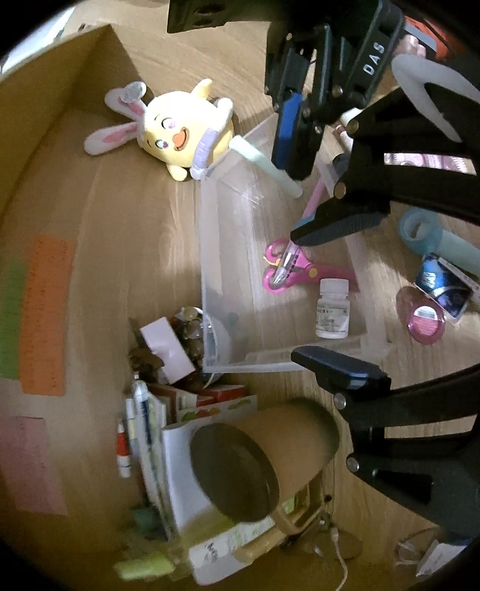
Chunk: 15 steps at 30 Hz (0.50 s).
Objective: Organize objects
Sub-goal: 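Release the toothbrush and pill bottle into the clear box with both tools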
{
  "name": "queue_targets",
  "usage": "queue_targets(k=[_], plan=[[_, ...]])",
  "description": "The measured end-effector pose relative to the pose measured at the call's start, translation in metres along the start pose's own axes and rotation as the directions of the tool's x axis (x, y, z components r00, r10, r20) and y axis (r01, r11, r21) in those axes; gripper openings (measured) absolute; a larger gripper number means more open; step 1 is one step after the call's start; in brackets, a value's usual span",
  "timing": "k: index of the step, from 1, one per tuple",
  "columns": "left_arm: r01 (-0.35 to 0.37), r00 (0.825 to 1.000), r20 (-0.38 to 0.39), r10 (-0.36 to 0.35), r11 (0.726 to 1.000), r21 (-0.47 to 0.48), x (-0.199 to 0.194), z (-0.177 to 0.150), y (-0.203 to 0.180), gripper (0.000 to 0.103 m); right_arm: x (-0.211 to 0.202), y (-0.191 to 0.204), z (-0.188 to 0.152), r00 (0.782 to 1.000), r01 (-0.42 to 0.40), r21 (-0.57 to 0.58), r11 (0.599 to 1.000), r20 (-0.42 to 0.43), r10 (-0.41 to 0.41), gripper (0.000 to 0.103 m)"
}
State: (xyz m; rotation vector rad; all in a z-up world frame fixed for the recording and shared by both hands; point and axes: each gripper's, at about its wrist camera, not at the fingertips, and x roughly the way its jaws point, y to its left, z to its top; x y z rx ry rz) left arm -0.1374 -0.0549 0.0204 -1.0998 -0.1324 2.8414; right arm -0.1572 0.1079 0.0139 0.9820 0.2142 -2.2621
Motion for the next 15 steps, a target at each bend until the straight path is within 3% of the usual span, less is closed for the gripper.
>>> queue_targets(k=[3, 7, 15], plan=[[-0.018, 0.999, 0.045, 0.017, 0.999, 0.031, -0.016, -0.005, -0.005, 0.07, -0.013, 0.002, -0.006, 0.999, 0.029, -0.013, 0.999, 0.03, -0.029, 0.023], [-0.036, 0.996, 0.084, 0.03, 0.997, 0.072, -0.036, -0.017, -0.012, 0.079, -0.028, -0.001, -0.017, 0.995, 0.072, -0.02, 0.997, 0.066, -0.07, 0.042], [-0.061, 0.996, 0.074, 0.053, 0.993, 0.103, -0.048, -0.044, -0.012, 0.082, -0.047, -0.016, -0.051, 0.986, 0.148, 0.008, 0.989, 0.069, -0.148, 0.06]])
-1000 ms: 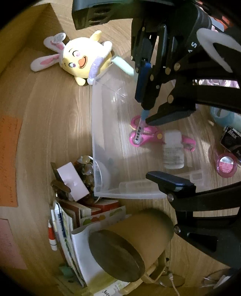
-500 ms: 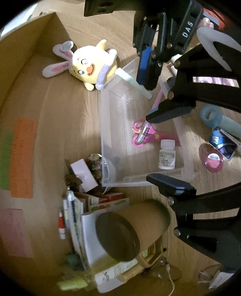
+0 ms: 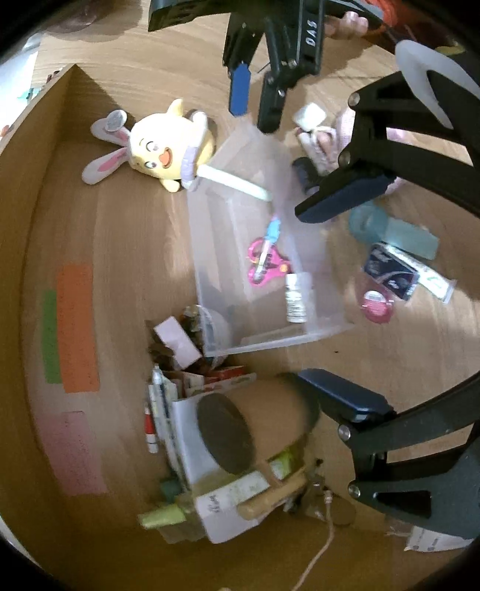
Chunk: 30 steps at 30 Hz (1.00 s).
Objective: Organize objects
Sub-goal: 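Release the toothbrush and pill bottle into the clear box with both tools, then grasp the white tape roll with the right tool while the left tool grasps the blue Max box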
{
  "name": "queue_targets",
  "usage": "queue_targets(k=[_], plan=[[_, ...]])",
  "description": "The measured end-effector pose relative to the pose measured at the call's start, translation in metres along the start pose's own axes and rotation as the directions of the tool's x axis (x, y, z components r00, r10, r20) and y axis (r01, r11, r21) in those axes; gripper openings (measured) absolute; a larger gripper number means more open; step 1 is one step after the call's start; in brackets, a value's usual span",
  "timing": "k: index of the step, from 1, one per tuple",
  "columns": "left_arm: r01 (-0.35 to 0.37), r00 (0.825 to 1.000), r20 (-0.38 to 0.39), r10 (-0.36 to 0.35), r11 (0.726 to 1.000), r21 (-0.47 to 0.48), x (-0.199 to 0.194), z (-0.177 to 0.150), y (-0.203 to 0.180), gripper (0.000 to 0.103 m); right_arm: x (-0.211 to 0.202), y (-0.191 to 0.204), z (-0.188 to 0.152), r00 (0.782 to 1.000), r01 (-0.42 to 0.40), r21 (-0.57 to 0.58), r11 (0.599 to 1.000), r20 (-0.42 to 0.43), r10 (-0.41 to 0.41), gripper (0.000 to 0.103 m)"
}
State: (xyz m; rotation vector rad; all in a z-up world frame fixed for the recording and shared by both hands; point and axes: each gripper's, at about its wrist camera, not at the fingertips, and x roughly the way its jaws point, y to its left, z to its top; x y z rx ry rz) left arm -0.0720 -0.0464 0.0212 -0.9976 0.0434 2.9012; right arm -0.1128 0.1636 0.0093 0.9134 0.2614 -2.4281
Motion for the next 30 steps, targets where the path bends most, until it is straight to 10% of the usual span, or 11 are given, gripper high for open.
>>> queue_targets(k=[15, 21, 30], plan=[[0.053, 0.965, -0.254, -0.063, 0.998, -0.045, 0.045, -0.058, 0.013, 0.082, 0.01, -0.037, -0.068, 0.991, 0.077, 0.097, 0.992, -0.118, -0.065, 0.066], [0.114, 0.951, -0.279, -0.135, 0.989, -0.089, 0.055, -0.063, 0.012, 0.065, 0.024, -0.047, -0.074, 0.988, 0.049, 0.148, 0.988, -0.151, -0.027, 0.066], [0.173, 0.942, -0.272, -0.198, 0.978, -0.115, 0.058, -0.061, 0.006, 0.041, 0.03, -0.04, -0.072, 0.988, 0.038, 0.11, 0.993, -0.152, -0.021, 0.039]])
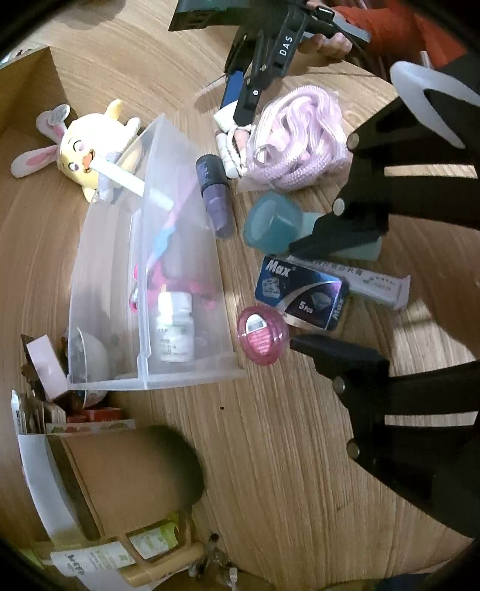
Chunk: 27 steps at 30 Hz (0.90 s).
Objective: Organize objects
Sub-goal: 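Grasp the white tape roll with the right tool while the left tool grasps the blue Max box, then drop the tape roll and Max box into the clear box, opening both tools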
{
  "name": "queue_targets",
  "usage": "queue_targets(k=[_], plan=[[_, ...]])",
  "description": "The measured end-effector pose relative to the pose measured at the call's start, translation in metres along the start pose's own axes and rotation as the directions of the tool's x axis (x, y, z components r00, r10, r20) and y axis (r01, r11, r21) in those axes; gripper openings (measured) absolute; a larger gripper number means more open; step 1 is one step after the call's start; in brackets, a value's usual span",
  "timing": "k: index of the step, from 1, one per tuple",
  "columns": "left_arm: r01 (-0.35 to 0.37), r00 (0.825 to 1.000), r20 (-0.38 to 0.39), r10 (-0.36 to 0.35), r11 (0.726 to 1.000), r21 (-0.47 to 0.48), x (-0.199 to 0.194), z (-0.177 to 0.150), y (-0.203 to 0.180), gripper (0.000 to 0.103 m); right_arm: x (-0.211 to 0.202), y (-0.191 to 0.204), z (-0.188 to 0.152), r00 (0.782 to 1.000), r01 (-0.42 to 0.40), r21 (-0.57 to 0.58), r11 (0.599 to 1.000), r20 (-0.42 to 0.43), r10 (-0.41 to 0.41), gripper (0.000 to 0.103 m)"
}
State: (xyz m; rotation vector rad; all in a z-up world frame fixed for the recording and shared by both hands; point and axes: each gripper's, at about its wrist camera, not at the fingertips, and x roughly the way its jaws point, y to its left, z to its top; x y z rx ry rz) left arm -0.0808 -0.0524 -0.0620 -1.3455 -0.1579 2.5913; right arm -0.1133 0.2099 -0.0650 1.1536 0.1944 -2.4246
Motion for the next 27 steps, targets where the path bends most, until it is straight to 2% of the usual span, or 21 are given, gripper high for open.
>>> queue_targets(k=[5, 7, 10, 16, 21, 27], plan=[[0.013, 1.0, 0.01, -0.013, 1.0, -0.017, -0.004, -0.002, 0.0, 0.037, -0.004, 0.0, -0.003, 1.0, 0.003, 0.004, 1.0, 0.015, -0.003, 0.039], [0.013, 1.0, 0.029, -0.012, 1.0, -0.017, -0.01, -0.004, -0.001, 0.026, -0.007, 0.0, -0.003, 1.0, 0.009, 0.004, 1.0, 0.025, -0.01, 0.038], [0.019, 0.999, 0.044, -0.018, 1.0, -0.021, -0.016, -0.004, -0.001, 0.026, -0.011, 0.001, -0.002, 0.999, 0.015, 0.004, 1.0, 0.038, -0.015, 0.038], [-0.013, 0.998, 0.057, 0.015, 1.0, -0.022, -0.019, -0.003, 0.0, 0.026, -0.019, 0.005, 0.003, 0.998, 0.01, -0.007, 1.0, 0.065, -0.01, 0.038], [-0.04, 0.991, 0.128, 0.041, 0.999, -0.009, -0.035, 0.002, -0.005, 0.026, -0.031, 0.01, 0.011, 0.994, 0.007, -0.012, 1.0, 0.109, -0.006, 0.038], [-0.052, 0.97, 0.237, 0.049, 0.999, 0.005, -0.061, 0.016, -0.012, 0.026, -0.046, 0.015, 0.026, 0.985, -0.001, -0.013, 1.0, 0.175, 0.003, 0.038]])
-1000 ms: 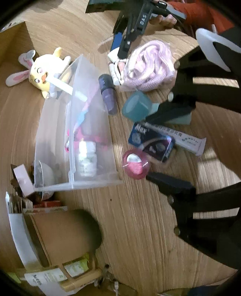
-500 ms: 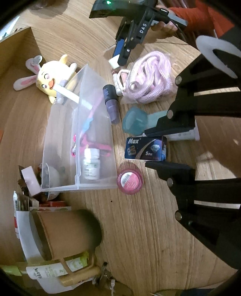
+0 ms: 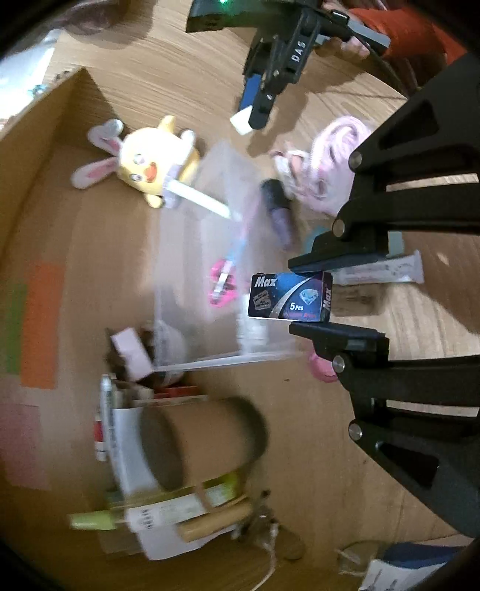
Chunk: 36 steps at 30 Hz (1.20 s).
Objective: Organize objects
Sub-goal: 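Drop the tape roll and Max box into the clear box, opening both tools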
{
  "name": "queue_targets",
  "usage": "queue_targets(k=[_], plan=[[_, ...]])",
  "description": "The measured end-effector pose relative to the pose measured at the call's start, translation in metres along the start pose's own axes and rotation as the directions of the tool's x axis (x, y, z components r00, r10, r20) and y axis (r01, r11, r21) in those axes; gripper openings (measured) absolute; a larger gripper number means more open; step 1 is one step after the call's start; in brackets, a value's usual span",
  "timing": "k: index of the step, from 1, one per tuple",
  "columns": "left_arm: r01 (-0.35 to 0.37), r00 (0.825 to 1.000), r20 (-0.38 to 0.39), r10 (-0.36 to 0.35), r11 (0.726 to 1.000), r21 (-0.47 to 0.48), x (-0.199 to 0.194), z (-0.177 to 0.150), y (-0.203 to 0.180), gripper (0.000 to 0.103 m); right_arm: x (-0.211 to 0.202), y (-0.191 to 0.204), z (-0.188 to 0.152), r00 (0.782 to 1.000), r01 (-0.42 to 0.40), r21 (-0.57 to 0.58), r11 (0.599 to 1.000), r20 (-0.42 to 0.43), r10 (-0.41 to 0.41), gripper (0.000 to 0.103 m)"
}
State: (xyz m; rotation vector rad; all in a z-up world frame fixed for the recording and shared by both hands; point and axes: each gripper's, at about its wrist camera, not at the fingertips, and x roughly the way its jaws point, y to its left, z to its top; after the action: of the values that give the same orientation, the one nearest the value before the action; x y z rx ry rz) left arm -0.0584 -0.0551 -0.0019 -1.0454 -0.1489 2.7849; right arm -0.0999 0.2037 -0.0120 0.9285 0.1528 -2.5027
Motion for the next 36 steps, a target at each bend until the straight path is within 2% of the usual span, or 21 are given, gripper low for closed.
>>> queue_targets(k=[4, 17, 27, 36], plan=[[-0.014, 0.999, 0.041, 0.014, 1.0, -0.007, -0.003, 0.012, 0.002, 0.026, -0.001, 0.002, 0.011, 1.0, 0.001, -0.002, 1.0, 0.029, -0.001, 0.038], [-0.08, 0.993, 0.086, 0.08, 0.997, -0.003, 0.006, 0.038, 0.008, 0.026, 0.012, 0.001, 0.043, 0.997, -0.004, 0.008, 1.0, 0.071, 0.004, 0.038], [-0.12, 0.992, 0.034, 0.121, 0.992, -0.027, 0.034, 0.053, 0.016, 0.026, 0.044, -0.011, 0.054, 0.998, -0.066, 0.064, 0.996, -0.002, 0.067, 0.038], [-0.095, 0.995, -0.041, 0.094, 0.995, -0.032, 0.062, 0.066, 0.016, 0.026, 0.062, -0.012, 0.055, 0.995, -0.082, 0.07, 0.994, -0.045, 0.085, 0.038]])
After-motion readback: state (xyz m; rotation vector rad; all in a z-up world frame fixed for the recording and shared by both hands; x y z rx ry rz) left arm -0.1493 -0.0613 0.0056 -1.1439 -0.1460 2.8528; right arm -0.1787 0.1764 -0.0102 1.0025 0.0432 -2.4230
